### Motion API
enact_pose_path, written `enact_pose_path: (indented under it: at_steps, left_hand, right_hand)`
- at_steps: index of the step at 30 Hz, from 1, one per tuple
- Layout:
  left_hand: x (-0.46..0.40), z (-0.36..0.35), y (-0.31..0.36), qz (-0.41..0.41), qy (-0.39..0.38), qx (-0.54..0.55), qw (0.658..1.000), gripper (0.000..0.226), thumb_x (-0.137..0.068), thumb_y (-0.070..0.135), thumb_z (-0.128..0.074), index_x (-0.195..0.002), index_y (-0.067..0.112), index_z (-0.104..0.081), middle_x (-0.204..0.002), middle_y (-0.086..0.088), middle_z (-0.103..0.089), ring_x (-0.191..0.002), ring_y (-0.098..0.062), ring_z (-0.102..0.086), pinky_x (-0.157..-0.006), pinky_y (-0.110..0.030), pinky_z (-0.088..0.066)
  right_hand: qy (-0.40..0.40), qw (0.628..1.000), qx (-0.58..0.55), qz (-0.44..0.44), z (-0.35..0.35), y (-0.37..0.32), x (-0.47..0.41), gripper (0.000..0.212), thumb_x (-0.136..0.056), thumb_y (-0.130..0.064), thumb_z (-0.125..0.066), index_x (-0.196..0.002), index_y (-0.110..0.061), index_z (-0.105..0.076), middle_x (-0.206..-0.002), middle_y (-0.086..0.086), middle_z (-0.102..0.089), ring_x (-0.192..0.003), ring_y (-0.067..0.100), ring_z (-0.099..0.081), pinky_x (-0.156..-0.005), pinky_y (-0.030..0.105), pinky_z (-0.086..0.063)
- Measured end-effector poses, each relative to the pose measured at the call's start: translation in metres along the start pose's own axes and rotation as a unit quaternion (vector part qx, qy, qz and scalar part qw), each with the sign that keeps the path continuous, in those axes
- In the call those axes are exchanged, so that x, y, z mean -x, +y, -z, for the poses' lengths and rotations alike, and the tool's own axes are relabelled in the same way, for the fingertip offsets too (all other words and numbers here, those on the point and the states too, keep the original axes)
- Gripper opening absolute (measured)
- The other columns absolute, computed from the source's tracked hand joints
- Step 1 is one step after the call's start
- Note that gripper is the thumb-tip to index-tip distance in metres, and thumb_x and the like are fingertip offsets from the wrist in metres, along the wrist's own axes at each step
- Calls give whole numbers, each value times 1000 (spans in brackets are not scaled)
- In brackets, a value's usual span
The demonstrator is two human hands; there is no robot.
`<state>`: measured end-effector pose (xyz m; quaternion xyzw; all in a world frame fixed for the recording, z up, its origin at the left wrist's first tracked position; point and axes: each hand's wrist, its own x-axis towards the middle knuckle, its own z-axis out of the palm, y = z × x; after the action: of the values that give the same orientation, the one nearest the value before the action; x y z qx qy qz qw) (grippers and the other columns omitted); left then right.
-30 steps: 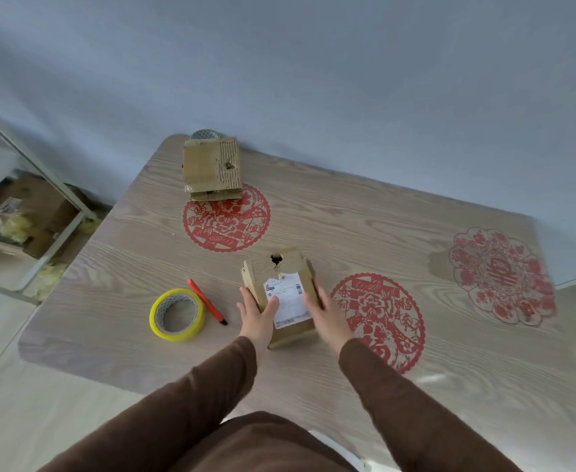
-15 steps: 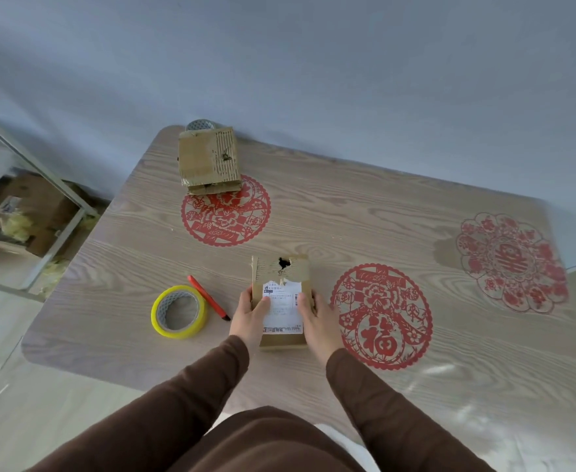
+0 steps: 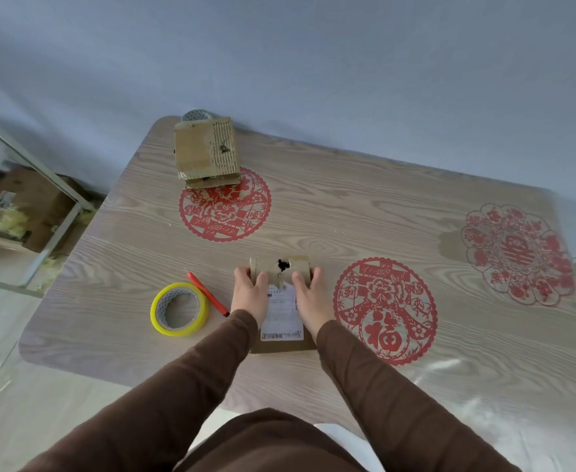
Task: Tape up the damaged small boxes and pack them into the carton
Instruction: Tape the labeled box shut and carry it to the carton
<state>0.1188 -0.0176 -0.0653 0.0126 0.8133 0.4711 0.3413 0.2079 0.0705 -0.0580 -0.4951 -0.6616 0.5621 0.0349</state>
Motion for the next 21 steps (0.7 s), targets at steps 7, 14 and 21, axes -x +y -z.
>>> enact_pose_path:
  at_steps: [7,14,21]
  left_hand:
    - [6,-4,-13,-60,6,-53,997,64,-99,54,-48,-154,31,-23,-155,-6,-39,-137,-26,-46,-111,-37,-37]
    - [-7,-6,-20,-90,39,-180,979,67,-96,66,-38,-149,31,-18,-142,-13,-57,-115,-35,-62,-95,-42,-50]
    - [7,3,-18,-114,-49,-62,990,115,-67,62,-83,-153,39,-9,-150,-2,-45,-121,-15,-55,-102,-32,-46]
  right_hand:
    - [0,996,60,68,-3,8,2,64,-105,-55,-33,-160,-33,-11,-164,4,-27,-145,24,-37,-113,37,-32]
    - [38,989,123,66,-9,7,-7,64,-102,-59,-34,-158,-31,-18,-149,10,-44,-123,29,-57,-94,40,-50]
    - [-14,997,-46,63,-5,16,-7,54,-104,-58,-26,-155,-40,-25,-164,-5,-25,-147,18,-35,-121,33,-25]
